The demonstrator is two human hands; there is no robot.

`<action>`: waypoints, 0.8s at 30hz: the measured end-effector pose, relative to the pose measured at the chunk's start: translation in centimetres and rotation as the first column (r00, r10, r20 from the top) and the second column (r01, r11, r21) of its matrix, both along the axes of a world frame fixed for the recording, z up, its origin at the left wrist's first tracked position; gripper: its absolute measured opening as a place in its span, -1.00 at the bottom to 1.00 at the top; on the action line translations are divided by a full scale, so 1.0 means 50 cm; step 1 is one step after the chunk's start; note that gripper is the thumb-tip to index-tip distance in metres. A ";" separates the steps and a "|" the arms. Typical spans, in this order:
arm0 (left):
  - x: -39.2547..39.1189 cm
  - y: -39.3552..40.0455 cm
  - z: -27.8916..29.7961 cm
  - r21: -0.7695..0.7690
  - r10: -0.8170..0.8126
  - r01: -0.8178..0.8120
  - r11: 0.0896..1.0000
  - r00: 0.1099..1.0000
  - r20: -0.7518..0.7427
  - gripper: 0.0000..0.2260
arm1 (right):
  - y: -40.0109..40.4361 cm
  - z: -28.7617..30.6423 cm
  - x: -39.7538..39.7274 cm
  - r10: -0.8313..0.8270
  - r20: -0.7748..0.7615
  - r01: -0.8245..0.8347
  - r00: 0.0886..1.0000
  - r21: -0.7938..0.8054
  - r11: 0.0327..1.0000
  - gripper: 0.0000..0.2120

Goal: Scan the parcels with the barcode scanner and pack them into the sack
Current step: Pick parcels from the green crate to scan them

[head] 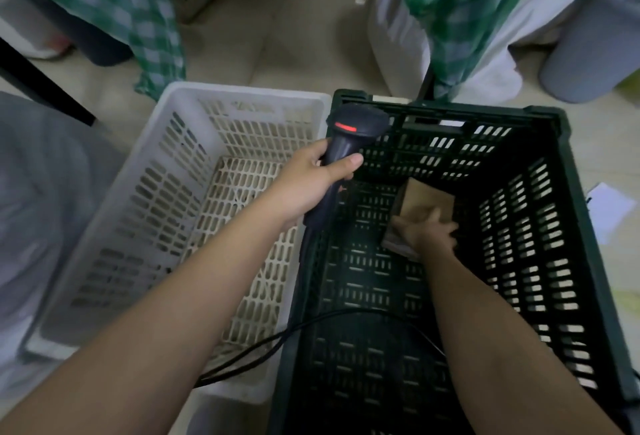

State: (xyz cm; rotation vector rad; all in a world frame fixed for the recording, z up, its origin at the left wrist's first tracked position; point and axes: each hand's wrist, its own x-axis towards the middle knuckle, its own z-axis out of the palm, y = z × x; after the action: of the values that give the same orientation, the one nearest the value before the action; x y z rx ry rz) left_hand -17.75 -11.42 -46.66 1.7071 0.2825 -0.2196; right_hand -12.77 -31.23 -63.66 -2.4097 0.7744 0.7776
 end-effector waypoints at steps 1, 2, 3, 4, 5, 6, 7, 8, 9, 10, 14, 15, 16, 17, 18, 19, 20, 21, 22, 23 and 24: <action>-0.011 0.003 0.007 -0.003 0.026 -0.026 1.000 1.000 0.004 -0.96 | 0.007 0.020 -0.005 -0.004 0.013 0.004 1.000 0.028 1.000 -0.03; -0.026 0.006 0.020 -0.009 0.050 -0.050 0.999 0.999 0.003 -0.95 | 0.015 0.045 -0.012 -0.008 0.034 0.006 0.999 0.062 0.998 -0.04; -0.042 0.011 0.035 -0.011 0.072 -0.072 0.997 0.997 0.000 -0.95 | 0.021 0.073 -0.019 -0.015 0.063 0.009 0.998 0.101 0.995 -0.05; -0.060 0.017 0.053 -0.003 0.090 -0.090 0.996 0.996 -0.001 -0.96 | 0.028 0.105 -0.026 -0.021 0.100 0.006 0.995 0.148 0.989 -0.06; -0.078 0.025 0.075 0.016 0.104 -0.104 0.994 0.995 0.004 -0.95 | 0.035 0.136 -0.035 -0.022 0.140 -0.007 0.990 0.201 0.980 -0.08; -0.099 0.035 0.100 0.039 0.118 -0.119 0.992 0.993 0.016 -0.93 | 0.040 0.169 -0.045 -0.018 0.178 -0.029 0.984 0.255 0.966 -0.11; -0.120 0.047 0.126 0.054 0.135 -0.137 0.989 0.990 0.032 -0.91 | 0.045 0.202 -0.057 -0.007 0.212 -0.059 0.977 0.304 0.951 -0.15; -0.143 0.060 0.153 0.063 0.157 -0.160 0.985 0.986 0.047 -0.89 | 0.047 0.235 -0.071 0.018 0.242 -0.102 0.970 0.340 0.935 -0.18; -0.167 0.074 0.181 0.072 0.182 -0.186 0.980 0.981 0.061 -0.88 | 0.050 0.269 -0.086 0.050 0.272 -0.151 0.961 0.365 0.919 -0.22; -0.195 0.088 0.210 0.081 0.204 -0.210 0.974 0.976 0.077 -0.88 | 0.052 0.302 -0.104 0.075 0.295 -0.190 0.952 0.381 0.905 -0.25; -0.309 0.131 0.310 0.061 0.262 -0.273 0.960 0.954 0.147 -0.87 | 0.063 0.432 -0.190 0.079 0.406 -0.259 0.910 0.409 0.875 -0.33; -0.336 0.140 0.330 0.051 0.274 -0.285 0.957 0.948 0.160 -0.88 | 0.070 0.461 -0.213 0.060 0.437 -0.272 0.897 0.442 0.855 -0.31; -0.362 0.148 0.347 0.050 0.277 -0.290 0.956 0.945 0.175 -0.90 | 0.079 0.488 -0.233 0.032 0.459 -0.285 0.888 0.493 0.822 -0.27; -0.384 0.157 0.360 0.054 0.274 -0.289 0.956 0.942 0.192 -0.94 | 0.088 0.509 -0.251 0.008 0.476 -0.300 0.880 0.542 0.785 -0.23; -0.405 0.164 0.369 0.056 0.270 -0.287 0.956 0.941 0.205 -0.96 | 0.098 0.525 -0.269 0.012 0.491 -0.328 0.871 0.564 0.758 -0.24; -0.423 0.171 0.374 0.057 0.268 -0.285 0.957 0.940 0.212 -0.97 | 0.108 0.537 -0.284 0.053 0.514 -0.372 0.856 0.542 0.753 -0.30; -0.438 0.177 0.377 0.061 0.263 -0.281 0.958 0.941 0.212 -0.97 | 0.119 0.540 -0.293 0.113 0.531 -0.412 0.840 0.489 0.769 -0.37; -0.451 0.183 0.376 0.068 0.257 -0.275 0.959 0.945 0.205 -0.97 | 0.130 0.539 -0.300 0.154 0.539 -0.435 0.828 0.445 0.782 -0.44; -0.461 0.188 0.371 0.073 0.251 -0.270 0.960 0.948 0.195 -0.97 | 0.141 0.537 -0.306 0.155 0.537 -0.432 0.829 0.439 0.788 -0.52; -0.467 0.194 0.363 0.078 0.250 -0.268 0.960 0.950 0.187 -0.97 | 0.153 0.531 -0.307 0.111 0.520 -0.399 0.847 0.485 0.778 -0.60; -0.472 0.198 0.352 0.078 0.251 -0.268 0.960 0.951 0.179 -0.97 | 0.165 0.523 -0.307 0.032 0.473 -0.336 0.880 0.575 0.746 -0.69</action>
State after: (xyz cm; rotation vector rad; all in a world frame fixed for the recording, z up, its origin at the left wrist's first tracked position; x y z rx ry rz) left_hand -41.34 -1.50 -29.04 1.7564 0.3951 0.1354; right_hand -28.11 -22.97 -37.49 -1.9100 0.0387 0.4333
